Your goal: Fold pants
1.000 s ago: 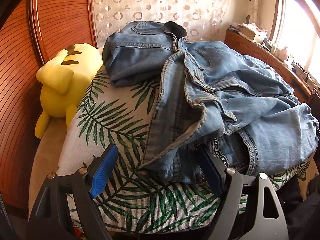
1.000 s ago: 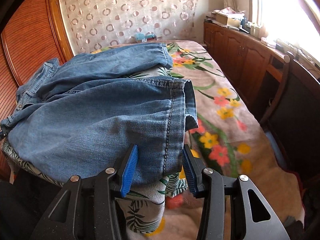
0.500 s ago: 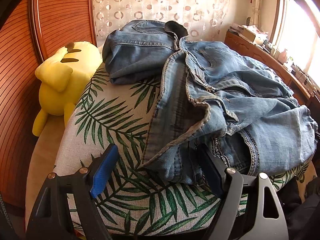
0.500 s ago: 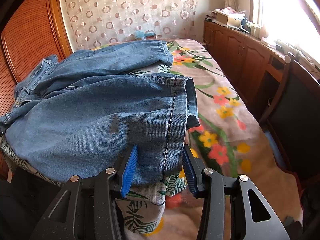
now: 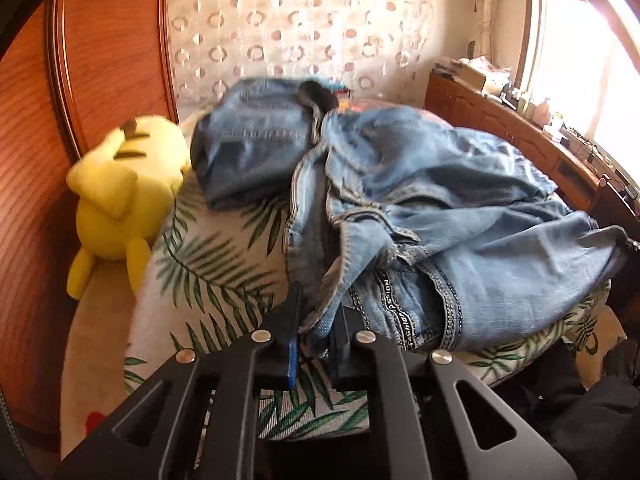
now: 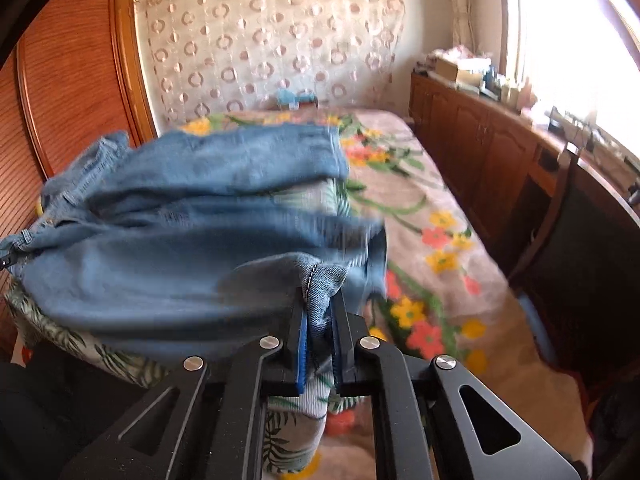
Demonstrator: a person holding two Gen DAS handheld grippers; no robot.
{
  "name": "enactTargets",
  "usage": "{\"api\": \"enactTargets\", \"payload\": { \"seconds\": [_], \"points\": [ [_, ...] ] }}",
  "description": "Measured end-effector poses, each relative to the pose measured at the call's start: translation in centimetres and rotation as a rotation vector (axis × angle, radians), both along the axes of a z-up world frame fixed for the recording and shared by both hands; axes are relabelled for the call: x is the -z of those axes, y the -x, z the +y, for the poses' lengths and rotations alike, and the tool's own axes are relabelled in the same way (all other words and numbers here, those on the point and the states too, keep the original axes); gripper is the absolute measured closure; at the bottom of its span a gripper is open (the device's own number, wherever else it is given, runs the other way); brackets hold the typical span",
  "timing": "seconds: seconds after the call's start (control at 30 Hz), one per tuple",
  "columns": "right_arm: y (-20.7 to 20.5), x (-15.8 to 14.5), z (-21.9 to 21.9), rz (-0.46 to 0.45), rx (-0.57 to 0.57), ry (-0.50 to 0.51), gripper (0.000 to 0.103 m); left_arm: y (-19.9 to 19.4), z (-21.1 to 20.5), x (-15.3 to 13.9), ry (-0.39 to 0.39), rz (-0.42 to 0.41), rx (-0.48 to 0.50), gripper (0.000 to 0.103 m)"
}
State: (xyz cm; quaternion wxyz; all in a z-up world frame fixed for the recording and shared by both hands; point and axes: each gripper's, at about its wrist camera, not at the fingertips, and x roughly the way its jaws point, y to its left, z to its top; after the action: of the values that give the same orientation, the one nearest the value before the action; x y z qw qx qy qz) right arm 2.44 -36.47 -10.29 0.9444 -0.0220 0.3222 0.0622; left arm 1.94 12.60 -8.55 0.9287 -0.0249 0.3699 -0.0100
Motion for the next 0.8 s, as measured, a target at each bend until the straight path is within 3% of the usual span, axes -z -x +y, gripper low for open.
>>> {"api": "enactTargets", "payload": {
  "seconds": [0.5, 0.63, 0.8],
  "points": [
    [3.5, -10.0, 0.8, -0.281, -0.050, 0.061, 0.096, 5.7, -0.3, -10.8, -0.068, -0.244, -0.011, 0.094],
    [3.6, -9.9, 1.3, -0.316, -0.066, 0.071, 0.096, 4.8, -0.2, -10.6, -0.079, -0.241, -0.005, 0.094],
    [1.3, -7.5, 1.6, -0.301, -0.068, 0.070, 0.096, 1.9, 0.0, -9.2, -0.079, -0.200, 0.002, 0.094]
  ]
}}
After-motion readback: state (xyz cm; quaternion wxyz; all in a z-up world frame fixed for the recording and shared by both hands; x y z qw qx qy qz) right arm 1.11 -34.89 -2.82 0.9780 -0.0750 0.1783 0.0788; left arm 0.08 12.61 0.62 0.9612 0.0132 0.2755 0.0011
